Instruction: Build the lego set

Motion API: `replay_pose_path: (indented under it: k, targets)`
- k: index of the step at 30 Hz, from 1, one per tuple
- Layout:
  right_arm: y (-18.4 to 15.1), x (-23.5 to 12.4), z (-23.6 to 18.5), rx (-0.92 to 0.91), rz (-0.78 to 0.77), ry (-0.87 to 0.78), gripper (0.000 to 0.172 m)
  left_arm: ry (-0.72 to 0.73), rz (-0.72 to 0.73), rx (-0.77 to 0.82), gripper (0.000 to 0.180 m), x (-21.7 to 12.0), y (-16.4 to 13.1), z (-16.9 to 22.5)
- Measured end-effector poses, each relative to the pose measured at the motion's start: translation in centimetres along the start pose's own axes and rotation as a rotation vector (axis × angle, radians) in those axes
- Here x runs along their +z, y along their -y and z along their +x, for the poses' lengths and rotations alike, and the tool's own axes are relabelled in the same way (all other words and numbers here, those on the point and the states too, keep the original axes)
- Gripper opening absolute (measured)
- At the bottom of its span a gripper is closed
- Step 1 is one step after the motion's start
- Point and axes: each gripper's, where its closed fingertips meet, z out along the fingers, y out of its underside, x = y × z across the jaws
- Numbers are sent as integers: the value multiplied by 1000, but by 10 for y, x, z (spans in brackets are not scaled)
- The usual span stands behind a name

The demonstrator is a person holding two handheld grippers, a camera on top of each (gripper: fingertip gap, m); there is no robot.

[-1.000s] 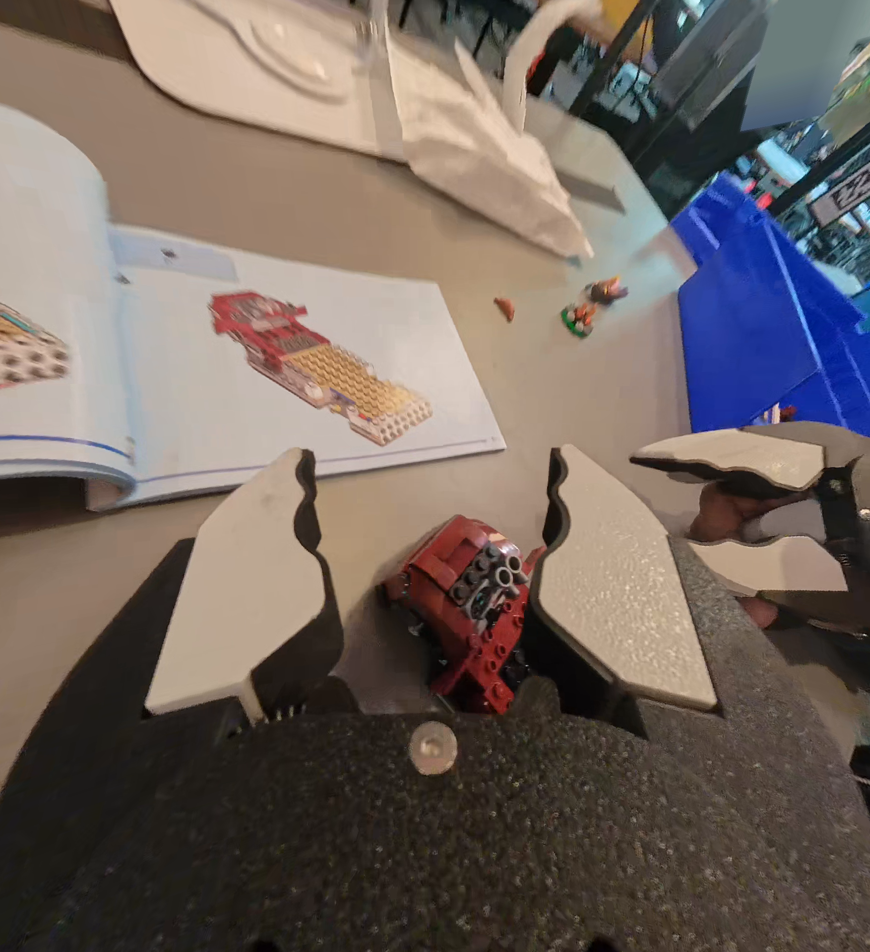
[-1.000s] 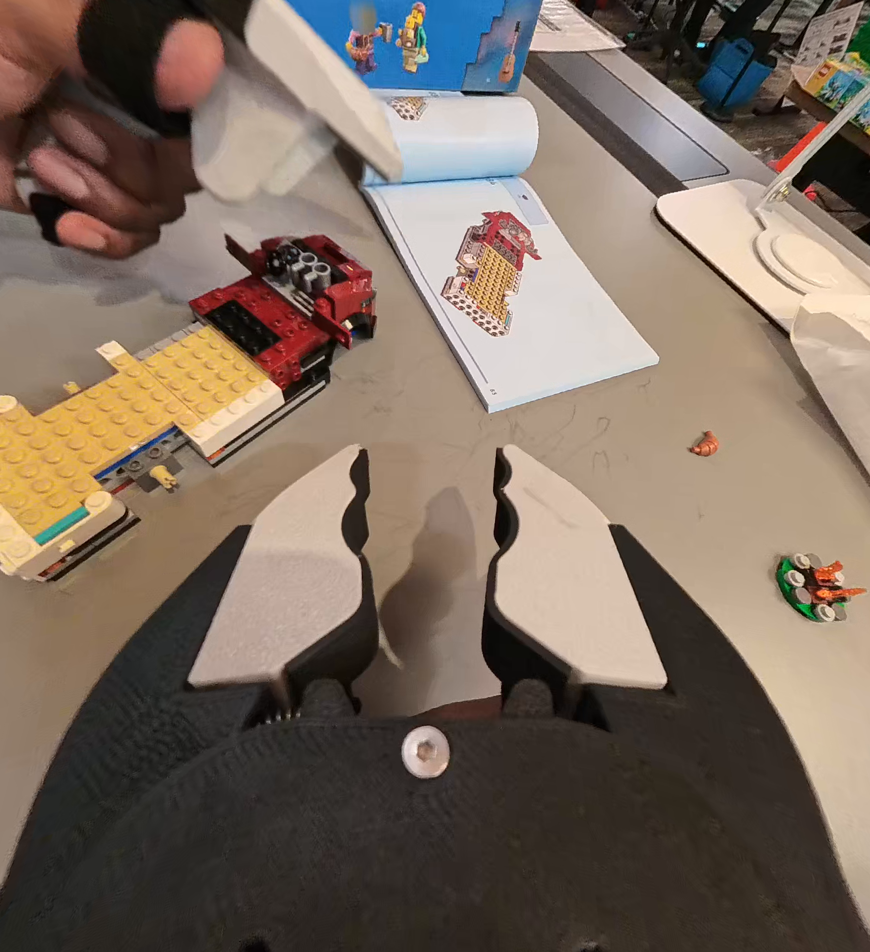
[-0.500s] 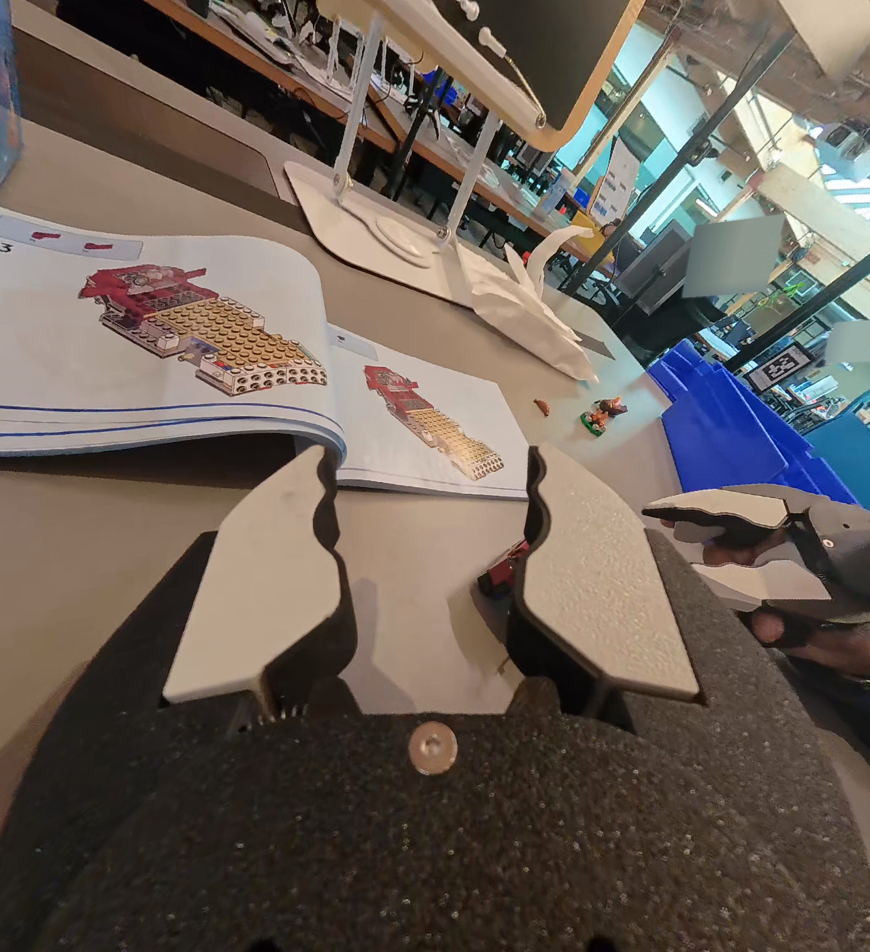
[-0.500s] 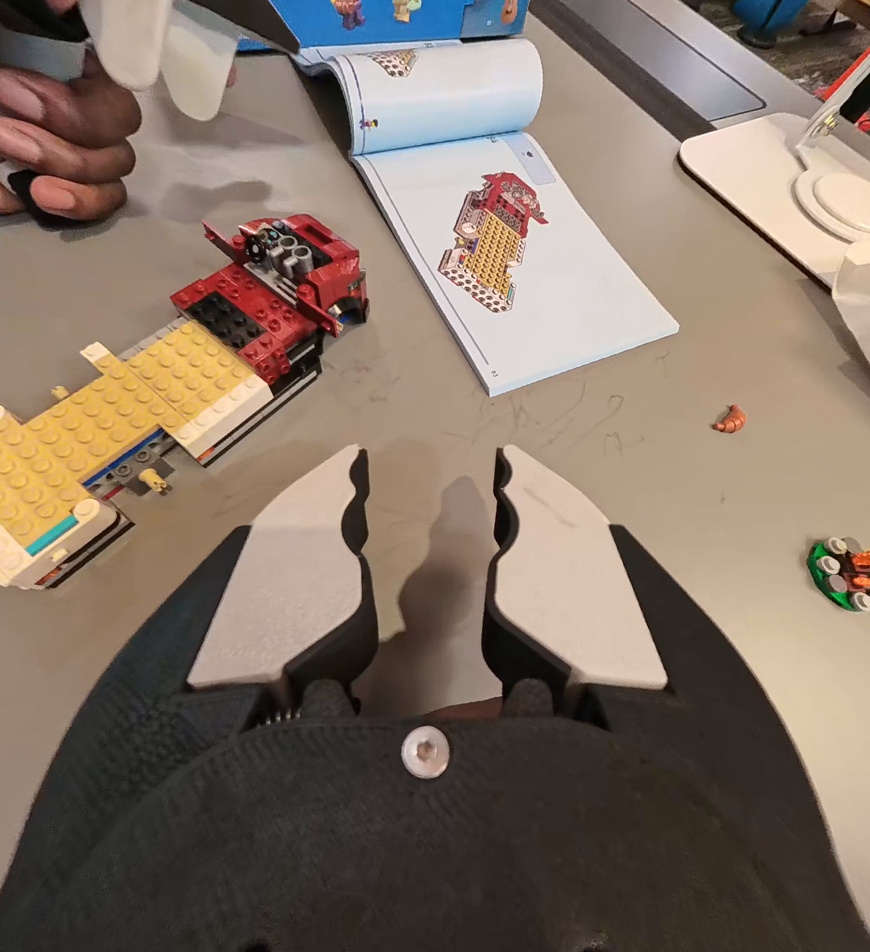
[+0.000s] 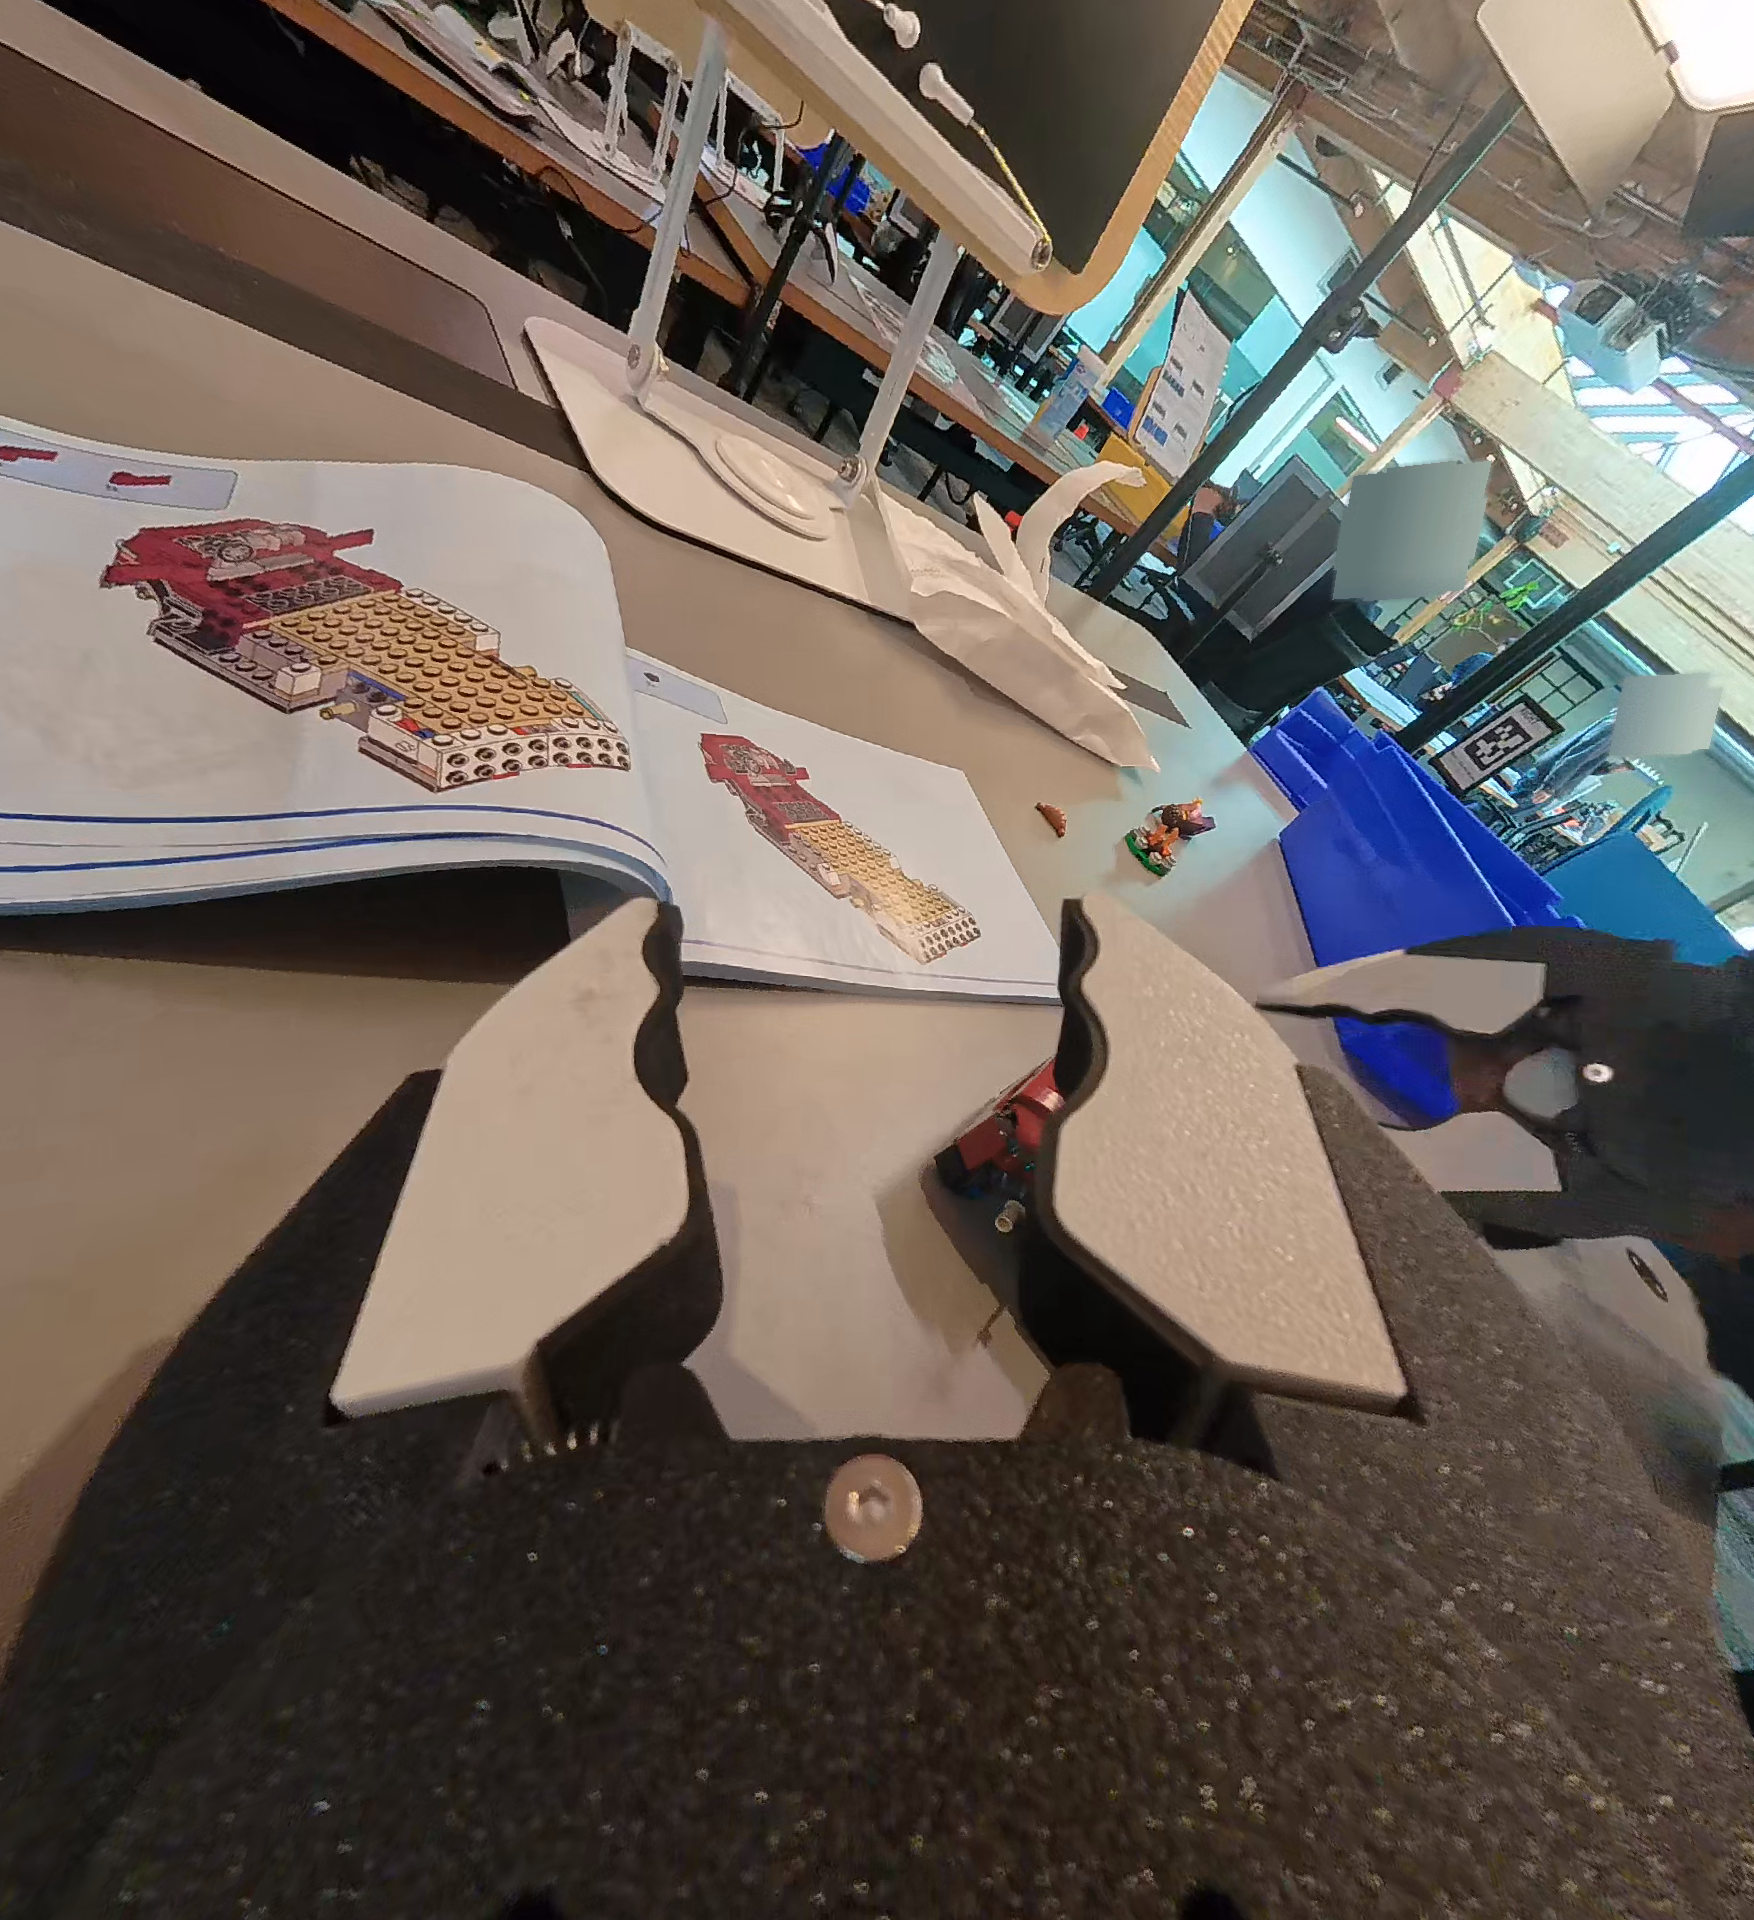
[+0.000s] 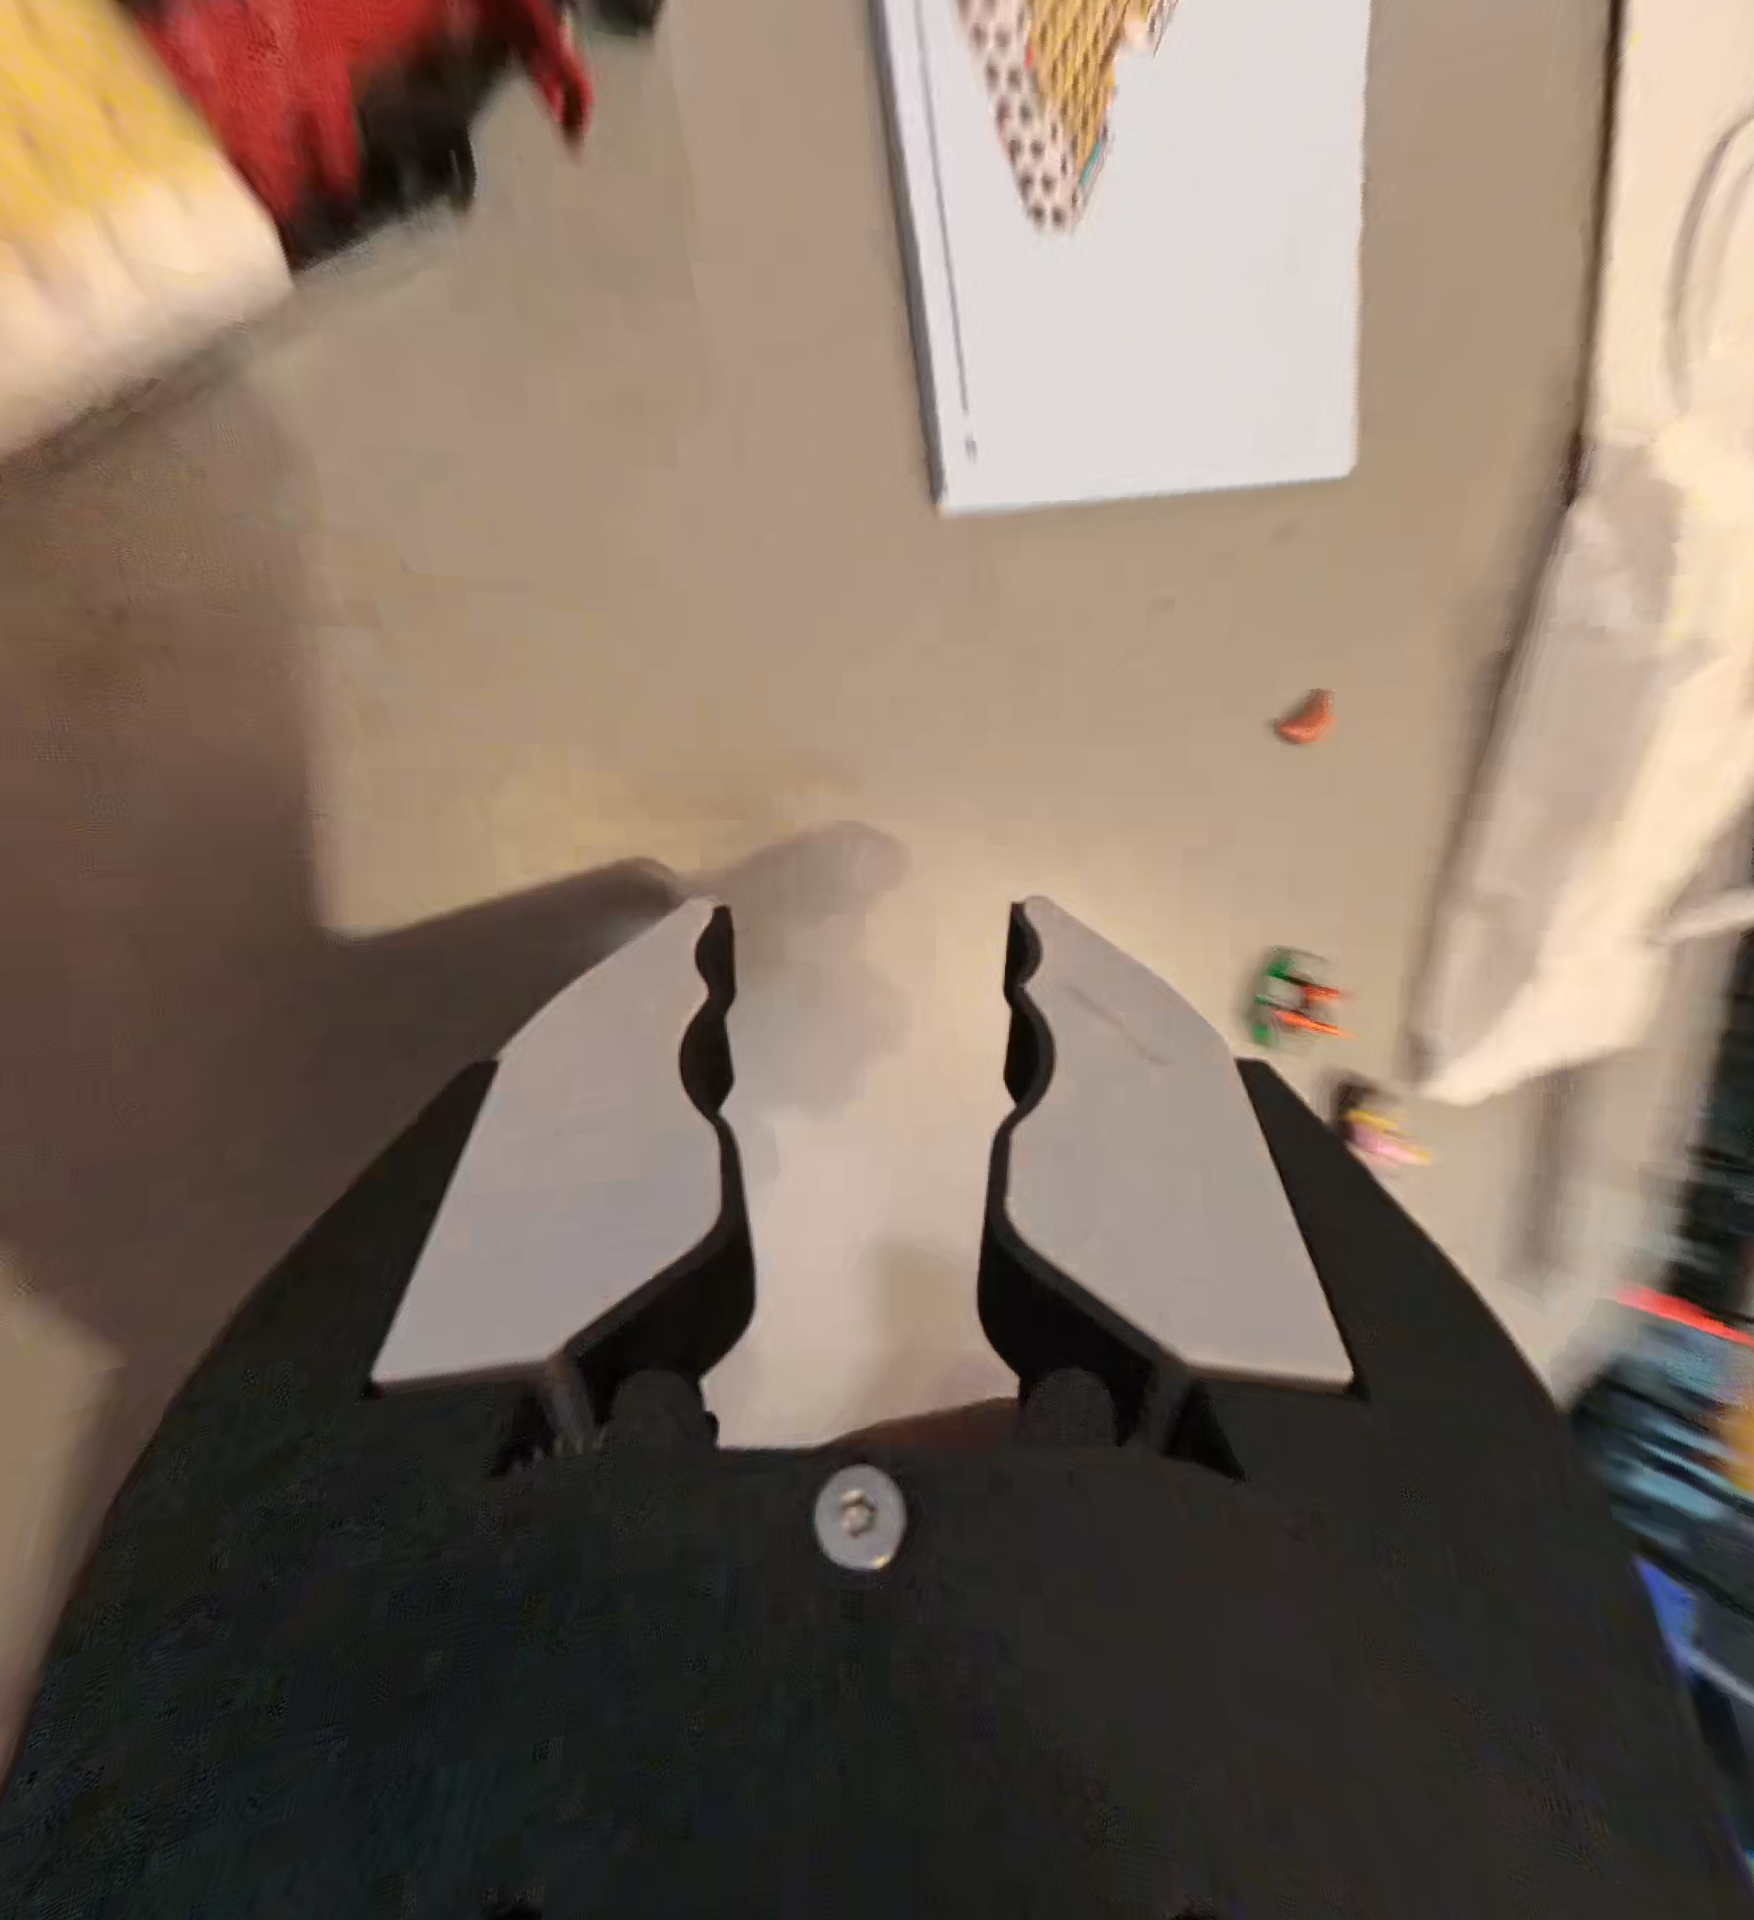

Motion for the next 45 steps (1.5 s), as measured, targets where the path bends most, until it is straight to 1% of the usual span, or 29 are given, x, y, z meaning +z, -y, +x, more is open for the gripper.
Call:
replay_pose_path:
  k: [2,4,6,7,9,11,15,20,25,31,34,37,45]
  targets:
    - [-8,-24,15,-235,-190,-110,52,2,2,2,70,-1,0,0]
    - [-18,-55,24,-487,-407,-152,55,5,5,7,70,-1,0,1]
    - [-18,-85,33,-708,-563,-188,58,3,3,4,70,-1,0,1]
    - [-15,-96,33,-776,-603,-186,58,1,2,1,70,-1,0,1]
    - [-13,-111,30,-850,-673,-159,58,-8,3,-6,70,-3,-1,2]
    - [-9,-124,32,-918,-729,-217,58,-16,7,-12,70,-4,-1,3]
    - [-4,-138,17,-971,-742,-192,57,-34,8,-35,70,-5,0,3]
    - [-2,-149,11,-1010,-780,-189,58,-44,2,-54,70,-4,0,2]
    - [-7,-146,0,-1014,-778,-163,57,-46,3,-52,70,-5,0,2]
    - [14,-143,-6,-1026,-730,-169,57,-44,11,-51,70,-6,1,2]
    - [9,-144,-11,-1012,-709,-130,57,-45,13,-55,70,-6,1,2]
    - [0,-142,-8,-1015,-737,-141,58,-47,9,-57,70,-5,1,2]
    - [10,-133,-12,-1023,-701,-124,58,-49,8,-51,69,-5,0,3]
